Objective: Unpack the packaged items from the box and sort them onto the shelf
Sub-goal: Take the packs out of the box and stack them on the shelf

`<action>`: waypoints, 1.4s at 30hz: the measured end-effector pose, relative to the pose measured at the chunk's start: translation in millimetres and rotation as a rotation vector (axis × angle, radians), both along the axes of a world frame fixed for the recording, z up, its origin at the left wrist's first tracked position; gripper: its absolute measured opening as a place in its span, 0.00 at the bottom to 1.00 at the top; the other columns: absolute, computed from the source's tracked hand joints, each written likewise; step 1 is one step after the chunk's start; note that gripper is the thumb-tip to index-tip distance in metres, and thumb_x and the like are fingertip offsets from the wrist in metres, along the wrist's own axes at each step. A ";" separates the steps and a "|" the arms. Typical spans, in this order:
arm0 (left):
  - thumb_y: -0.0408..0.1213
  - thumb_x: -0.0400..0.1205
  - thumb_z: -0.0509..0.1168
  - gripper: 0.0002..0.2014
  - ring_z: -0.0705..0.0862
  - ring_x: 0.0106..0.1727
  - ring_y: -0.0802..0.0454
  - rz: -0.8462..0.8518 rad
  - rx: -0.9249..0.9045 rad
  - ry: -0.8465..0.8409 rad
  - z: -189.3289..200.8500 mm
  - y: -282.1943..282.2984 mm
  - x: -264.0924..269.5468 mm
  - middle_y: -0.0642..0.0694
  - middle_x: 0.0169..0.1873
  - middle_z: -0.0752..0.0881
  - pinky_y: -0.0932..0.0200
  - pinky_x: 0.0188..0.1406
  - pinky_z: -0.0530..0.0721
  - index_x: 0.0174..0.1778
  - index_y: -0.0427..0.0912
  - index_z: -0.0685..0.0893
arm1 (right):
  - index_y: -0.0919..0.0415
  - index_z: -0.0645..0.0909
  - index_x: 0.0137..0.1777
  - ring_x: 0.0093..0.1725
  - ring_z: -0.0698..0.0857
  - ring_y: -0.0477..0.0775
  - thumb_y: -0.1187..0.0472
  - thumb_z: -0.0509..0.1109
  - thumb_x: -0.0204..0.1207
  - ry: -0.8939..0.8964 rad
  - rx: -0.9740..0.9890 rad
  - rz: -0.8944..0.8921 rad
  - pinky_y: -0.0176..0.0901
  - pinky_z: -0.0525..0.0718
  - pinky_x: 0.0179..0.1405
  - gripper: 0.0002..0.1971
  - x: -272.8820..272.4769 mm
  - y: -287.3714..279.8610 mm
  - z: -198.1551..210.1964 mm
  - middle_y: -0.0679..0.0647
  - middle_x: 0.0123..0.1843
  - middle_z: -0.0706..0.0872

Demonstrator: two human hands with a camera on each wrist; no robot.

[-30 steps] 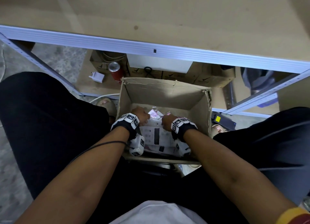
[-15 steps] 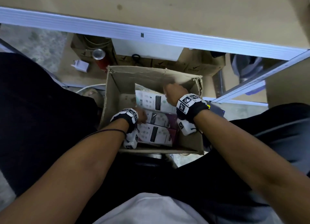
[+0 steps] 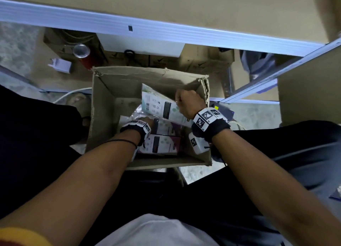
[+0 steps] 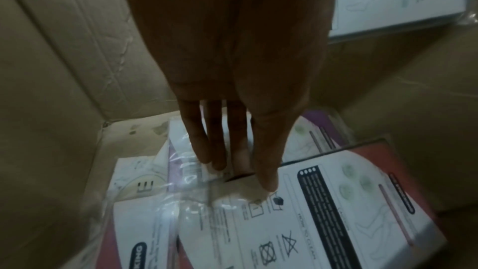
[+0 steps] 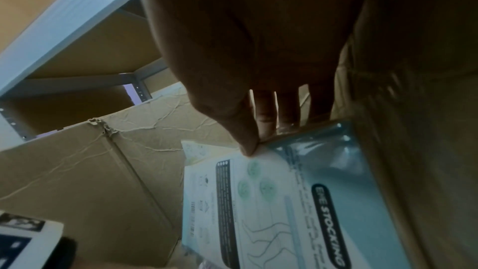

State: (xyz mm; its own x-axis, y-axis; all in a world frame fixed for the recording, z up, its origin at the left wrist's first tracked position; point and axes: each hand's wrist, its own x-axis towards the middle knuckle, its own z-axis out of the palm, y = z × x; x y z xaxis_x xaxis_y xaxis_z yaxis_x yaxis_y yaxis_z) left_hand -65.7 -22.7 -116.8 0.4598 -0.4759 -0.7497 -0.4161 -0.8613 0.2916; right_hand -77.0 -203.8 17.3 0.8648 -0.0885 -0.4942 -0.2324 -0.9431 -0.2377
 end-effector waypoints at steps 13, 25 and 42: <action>0.33 0.77 0.75 0.17 0.85 0.65 0.38 -0.160 0.116 -0.040 -3.9 -4.7 -9.3 0.36 0.65 0.84 0.48 0.60 0.84 0.62 0.38 0.86 | 0.60 0.78 0.49 0.49 0.86 0.66 0.68 0.63 0.79 0.026 0.086 -0.046 0.57 0.87 0.52 0.05 -4.5 -2.3 -3.8 0.62 0.52 0.86; 0.22 0.78 0.67 0.19 0.81 0.72 0.38 -0.142 0.246 -0.056 -7.0 27.2 18.0 0.34 0.73 0.79 0.49 0.69 0.81 0.66 0.30 0.83 | 0.61 0.80 0.50 0.51 0.86 0.66 0.70 0.64 0.78 0.052 0.069 -0.038 0.58 0.88 0.53 0.06 -3.9 0.8 -1.2 0.62 0.54 0.87; 0.30 0.69 0.80 0.09 0.90 0.53 0.40 -0.122 0.118 -0.023 26.5 24.0 15.7 0.38 0.52 0.91 0.48 0.58 0.88 0.44 0.38 0.93 | 0.59 0.79 0.50 0.51 0.85 0.66 0.67 0.69 0.75 -0.002 0.035 0.007 0.56 0.86 0.50 0.06 -6.1 5.6 -4.8 0.62 0.54 0.84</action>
State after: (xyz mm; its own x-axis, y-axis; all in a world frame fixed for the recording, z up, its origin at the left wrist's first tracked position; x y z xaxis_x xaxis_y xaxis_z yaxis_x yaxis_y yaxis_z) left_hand -50.0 1.2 -90.3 0.4212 -0.4386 -0.7939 -0.5253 -0.8315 0.1807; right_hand -83.2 -198.3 12.4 0.8665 -0.0652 -0.4949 -0.2254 -0.9357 -0.2715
